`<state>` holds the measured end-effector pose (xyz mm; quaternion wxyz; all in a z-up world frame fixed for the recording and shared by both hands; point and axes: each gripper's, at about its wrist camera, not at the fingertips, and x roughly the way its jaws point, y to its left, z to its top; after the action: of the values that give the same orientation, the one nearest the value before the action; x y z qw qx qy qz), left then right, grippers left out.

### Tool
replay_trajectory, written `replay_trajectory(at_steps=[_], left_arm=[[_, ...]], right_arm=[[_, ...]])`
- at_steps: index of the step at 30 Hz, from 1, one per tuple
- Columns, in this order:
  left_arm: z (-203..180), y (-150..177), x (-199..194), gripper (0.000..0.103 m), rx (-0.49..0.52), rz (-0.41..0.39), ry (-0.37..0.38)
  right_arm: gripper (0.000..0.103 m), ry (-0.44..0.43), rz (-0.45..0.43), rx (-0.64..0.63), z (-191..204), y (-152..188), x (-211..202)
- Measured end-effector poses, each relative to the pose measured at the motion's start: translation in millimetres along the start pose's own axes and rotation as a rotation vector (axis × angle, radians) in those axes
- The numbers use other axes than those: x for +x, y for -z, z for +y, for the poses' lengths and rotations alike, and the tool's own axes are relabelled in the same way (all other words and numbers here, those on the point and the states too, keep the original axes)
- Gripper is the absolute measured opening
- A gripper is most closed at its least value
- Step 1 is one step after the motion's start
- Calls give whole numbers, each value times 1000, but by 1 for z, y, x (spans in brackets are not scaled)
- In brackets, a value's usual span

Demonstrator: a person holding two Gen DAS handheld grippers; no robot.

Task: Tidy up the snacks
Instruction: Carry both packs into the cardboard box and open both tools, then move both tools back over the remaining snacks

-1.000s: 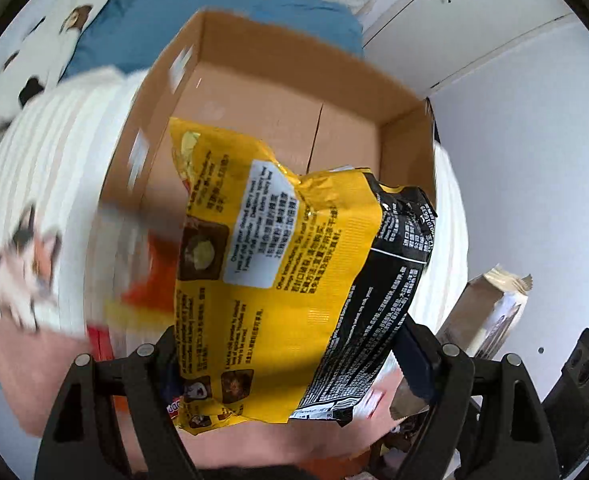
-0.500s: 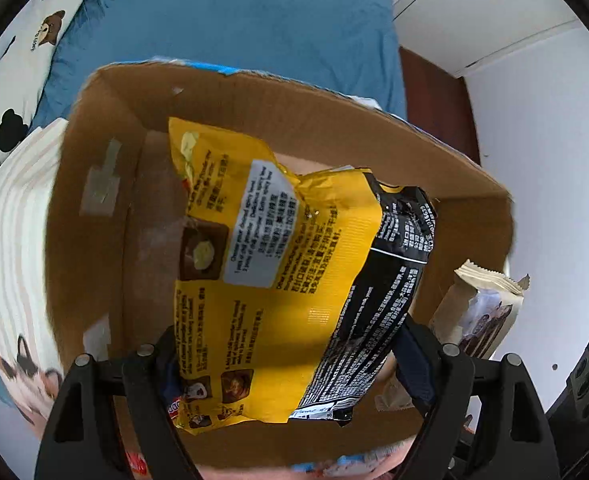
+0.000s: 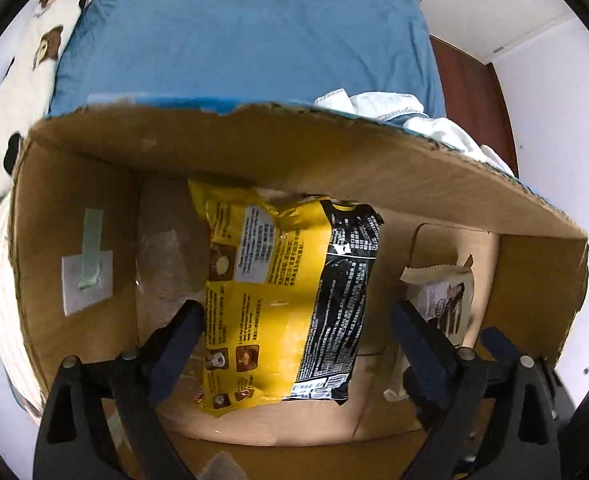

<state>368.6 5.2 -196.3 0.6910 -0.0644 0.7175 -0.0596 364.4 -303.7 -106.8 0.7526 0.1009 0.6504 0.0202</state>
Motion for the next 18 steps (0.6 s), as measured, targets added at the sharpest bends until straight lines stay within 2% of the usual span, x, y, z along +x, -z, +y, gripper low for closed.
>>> replay_trajectory(at_steps=[4,6,8,13,18], left_arm=[[-3,12,-14,96,43,-57,-12],[-7,16,-26,96,46,-112,-18],[-1,32,-41,96,55,-177,-34],[4,73,-67,96,74,-313,-89],[1,99,-79,96,64,-402,-99]], right_arm=[[97,22,-9,-5,-1,1,0],[97,26,-17,-12,18,-5,1],[97,33,-43,-16,19,4,-11],[97,40,-108,-12,38,38,-20],[97,53,-193,-6,42,79,-54]])
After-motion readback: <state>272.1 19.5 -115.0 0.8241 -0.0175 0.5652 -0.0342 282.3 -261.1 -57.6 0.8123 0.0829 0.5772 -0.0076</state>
